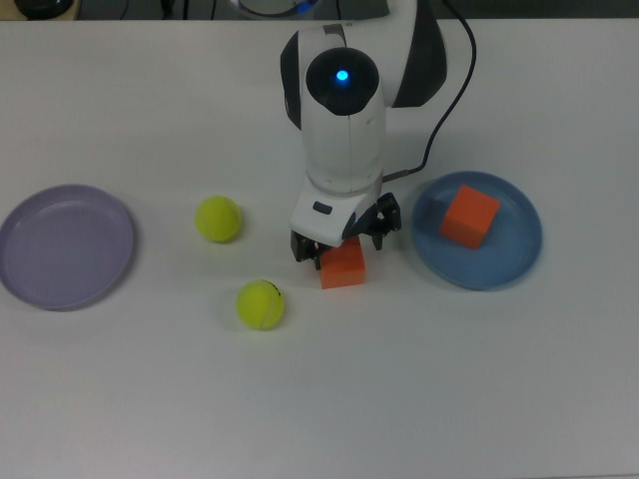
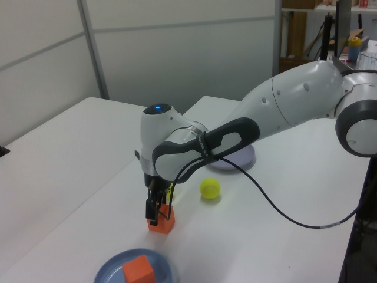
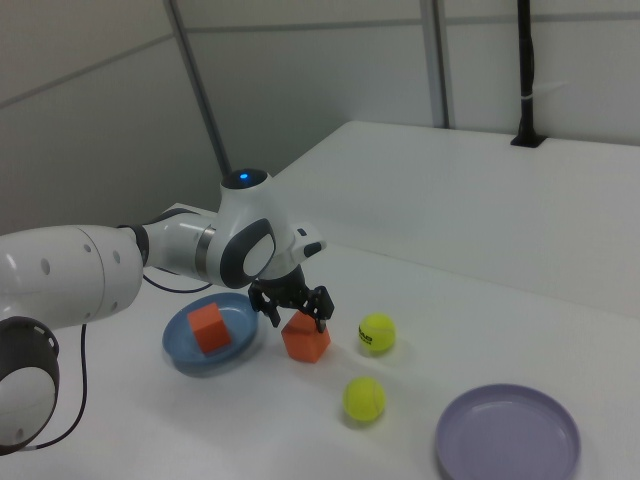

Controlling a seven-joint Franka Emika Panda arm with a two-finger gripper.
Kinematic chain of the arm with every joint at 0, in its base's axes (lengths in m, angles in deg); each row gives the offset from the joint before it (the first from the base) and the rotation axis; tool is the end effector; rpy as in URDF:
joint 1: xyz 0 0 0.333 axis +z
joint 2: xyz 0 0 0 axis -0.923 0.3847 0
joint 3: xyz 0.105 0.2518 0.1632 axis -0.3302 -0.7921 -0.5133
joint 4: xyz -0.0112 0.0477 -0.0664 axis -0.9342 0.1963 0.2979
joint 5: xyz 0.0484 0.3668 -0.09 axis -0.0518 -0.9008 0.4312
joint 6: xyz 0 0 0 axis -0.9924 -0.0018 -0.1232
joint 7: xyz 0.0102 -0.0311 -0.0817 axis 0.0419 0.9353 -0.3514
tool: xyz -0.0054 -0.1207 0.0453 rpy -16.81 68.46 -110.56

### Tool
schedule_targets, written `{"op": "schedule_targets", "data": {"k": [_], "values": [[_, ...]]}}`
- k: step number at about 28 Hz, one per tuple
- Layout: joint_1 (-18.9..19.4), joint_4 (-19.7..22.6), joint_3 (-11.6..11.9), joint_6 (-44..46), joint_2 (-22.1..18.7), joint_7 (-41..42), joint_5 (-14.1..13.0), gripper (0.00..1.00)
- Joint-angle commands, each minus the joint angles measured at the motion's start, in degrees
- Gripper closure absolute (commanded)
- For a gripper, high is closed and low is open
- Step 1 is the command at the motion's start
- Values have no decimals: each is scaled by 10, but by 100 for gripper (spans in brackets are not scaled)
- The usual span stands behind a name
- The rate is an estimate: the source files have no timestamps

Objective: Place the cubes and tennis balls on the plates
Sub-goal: 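Lower the gripper and grasp the second orange cube, then carry the second cube onto the blue plate and release it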

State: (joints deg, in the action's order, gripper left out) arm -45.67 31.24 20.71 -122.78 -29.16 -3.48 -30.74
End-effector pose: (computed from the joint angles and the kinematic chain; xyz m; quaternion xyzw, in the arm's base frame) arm 0.6470 0.2562 0.3324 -0.9639 -0.2576 -0.0603 0.0301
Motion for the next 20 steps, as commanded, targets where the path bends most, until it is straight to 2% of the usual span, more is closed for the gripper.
{"op": "schedule_targets", "data": {"k": [1,2,3,7,10,14,17,20], "values": [[4,3,2,-11,-2,4,3,34],[4,4,2,-10,-2,3,2,55],[4,5,2,-10,-2,3,1,63],[4,11,2,-8,-2,3,2,79],[4,17,2,-7,-2,3,2,100],[4,12,2,5,-11,-10,1,100],[4,-1,0,46,-34,-24,-1,100],[7,-5,-13,64,-49,-51,1,100]]}}
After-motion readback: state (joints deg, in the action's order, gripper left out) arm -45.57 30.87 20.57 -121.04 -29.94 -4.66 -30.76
